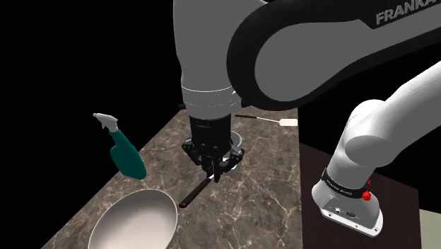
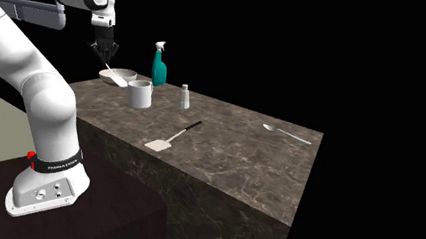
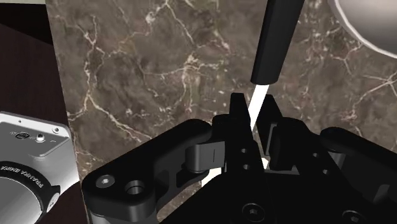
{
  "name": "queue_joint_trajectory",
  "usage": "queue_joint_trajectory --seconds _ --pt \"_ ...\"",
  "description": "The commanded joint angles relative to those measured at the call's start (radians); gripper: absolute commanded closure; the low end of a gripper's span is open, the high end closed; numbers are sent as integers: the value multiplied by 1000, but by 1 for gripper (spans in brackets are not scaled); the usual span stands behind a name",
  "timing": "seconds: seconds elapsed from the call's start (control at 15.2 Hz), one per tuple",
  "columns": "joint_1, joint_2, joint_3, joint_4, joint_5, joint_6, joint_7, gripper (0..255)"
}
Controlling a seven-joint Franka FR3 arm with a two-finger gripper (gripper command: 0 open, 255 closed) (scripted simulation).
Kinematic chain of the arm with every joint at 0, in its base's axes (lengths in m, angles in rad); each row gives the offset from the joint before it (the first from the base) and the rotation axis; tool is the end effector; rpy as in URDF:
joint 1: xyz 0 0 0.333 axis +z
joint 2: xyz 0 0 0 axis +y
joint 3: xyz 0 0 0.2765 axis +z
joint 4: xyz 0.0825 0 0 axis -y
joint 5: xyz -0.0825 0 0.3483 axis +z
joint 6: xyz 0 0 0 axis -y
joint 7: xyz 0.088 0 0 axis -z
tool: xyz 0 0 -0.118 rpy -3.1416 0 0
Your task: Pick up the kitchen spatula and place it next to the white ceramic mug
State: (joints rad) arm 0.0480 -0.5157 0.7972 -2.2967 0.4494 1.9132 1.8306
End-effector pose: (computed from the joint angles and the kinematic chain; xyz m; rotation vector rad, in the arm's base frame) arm 0.2436 0.3521 0.4468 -2.5573 1.7585 0.0856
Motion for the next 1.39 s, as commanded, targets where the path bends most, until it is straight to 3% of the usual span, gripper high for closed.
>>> queue_joint_trajectory --seconds 0.0,1.32 --pt "0 5 9 -24 5 29 -3 255" --pt "-43 148 155 -192 12 339 7 255"
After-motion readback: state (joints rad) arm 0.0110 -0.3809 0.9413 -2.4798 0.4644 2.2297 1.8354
